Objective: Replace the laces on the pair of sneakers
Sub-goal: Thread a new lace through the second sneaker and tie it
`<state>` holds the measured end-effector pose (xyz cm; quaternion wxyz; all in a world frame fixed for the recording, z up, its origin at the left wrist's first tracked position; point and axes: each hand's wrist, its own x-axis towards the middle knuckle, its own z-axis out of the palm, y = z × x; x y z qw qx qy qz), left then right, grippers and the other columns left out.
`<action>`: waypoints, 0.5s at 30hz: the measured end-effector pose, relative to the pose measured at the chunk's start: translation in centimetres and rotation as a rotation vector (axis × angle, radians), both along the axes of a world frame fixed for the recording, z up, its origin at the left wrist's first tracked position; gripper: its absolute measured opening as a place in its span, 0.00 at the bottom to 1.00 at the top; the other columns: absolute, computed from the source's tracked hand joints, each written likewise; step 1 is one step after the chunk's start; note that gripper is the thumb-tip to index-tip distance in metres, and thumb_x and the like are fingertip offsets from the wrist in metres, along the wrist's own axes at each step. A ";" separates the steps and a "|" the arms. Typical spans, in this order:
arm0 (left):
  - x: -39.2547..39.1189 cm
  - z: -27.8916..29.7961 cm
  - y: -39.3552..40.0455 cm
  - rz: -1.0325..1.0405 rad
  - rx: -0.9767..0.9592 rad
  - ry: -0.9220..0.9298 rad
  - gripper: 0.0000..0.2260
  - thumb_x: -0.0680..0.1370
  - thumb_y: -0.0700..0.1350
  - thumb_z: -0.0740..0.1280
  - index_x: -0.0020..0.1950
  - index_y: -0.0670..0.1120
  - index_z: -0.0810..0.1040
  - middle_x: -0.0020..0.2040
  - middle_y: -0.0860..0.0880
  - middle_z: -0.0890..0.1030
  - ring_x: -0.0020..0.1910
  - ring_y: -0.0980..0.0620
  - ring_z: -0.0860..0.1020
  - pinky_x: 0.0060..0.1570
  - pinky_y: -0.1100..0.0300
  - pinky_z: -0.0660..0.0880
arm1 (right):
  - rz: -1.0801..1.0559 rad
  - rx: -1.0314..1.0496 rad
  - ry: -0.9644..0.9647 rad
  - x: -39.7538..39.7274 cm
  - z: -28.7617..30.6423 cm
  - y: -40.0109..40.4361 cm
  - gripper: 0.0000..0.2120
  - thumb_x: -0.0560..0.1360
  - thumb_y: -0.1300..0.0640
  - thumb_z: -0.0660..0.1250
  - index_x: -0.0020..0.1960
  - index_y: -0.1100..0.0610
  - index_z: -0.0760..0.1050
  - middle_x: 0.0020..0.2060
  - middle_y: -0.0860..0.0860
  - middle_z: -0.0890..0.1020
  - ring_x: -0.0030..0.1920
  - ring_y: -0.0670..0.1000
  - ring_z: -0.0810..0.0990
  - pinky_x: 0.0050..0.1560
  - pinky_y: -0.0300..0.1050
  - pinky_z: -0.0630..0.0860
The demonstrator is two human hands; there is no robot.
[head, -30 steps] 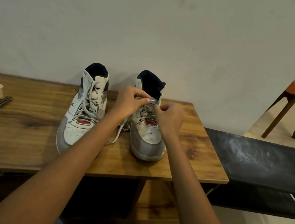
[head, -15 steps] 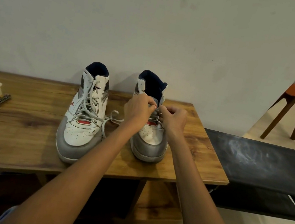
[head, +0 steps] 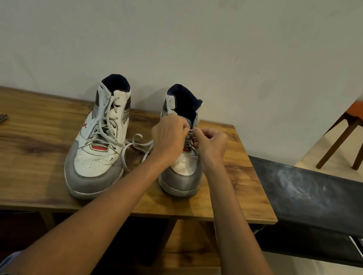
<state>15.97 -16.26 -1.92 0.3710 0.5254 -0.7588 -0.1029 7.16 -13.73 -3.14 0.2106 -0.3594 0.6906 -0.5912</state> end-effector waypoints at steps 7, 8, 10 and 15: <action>-0.3 0.0 -0.3 0.026 -0.015 -0.076 0.09 0.80 0.43 0.62 0.43 0.44 0.79 0.40 0.48 0.75 0.41 0.51 0.74 0.38 0.59 0.72 | -0.041 0.002 0.012 0.4 -0.1 0.0 0.04 0.73 0.61 0.69 0.41 0.58 0.82 0.35 0.52 0.83 0.39 0.52 0.83 0.44 0.51 0.82; -0.3 0.0 -0.4 0.023 -0.010 -0.077 0.09 0.80 0.43 0.62 0.45 0.44 0.79 0.41 0.47 0.76 0.42 0.52 0.74 0.38 0.60 0.71 | -0.043 -0.002 0.006 0.4 -0.1 0.0 0.05 0.73 0.61 0.69 0.41 0.58 0.82 0.34 0.51 0.83 0.39 0.51 0.83 0.44 0.51 0.82; -0.3 0.1 -0.4 0.015 0.001 -0.075 0.09 0.80 0.44 0.62 0.46 0.44 0.80 0.43 0.46 0.78 0.43 0.51 0.74 0.38 0.60 0.70 | -0.043 -0.011 -0.007 0.4 -0.2 0.0 0.05 0.74 0.61 0.69 0.41 0.58 0.82 0.34 0.52 0.83 0.38 0.51 0.82 0.43 0.51 0.82; -0.4 -0.1 -0.6 0.017 -0.004 -0.081 0.09 0.80 0.44 0.62 0.47 0.43 0.81 0.44 0.46 0.79 0.43 0.51 0.76 0.40 0.59 0.74 | -0.047 -0.022 -0.041 0.3 -0.3 -0.2 0.06 0.73 0.61 0.69 0.39 0.56 0.81 0.35 0.52 0.83 0.39 0.53 0.83 0.43 0.52 0.82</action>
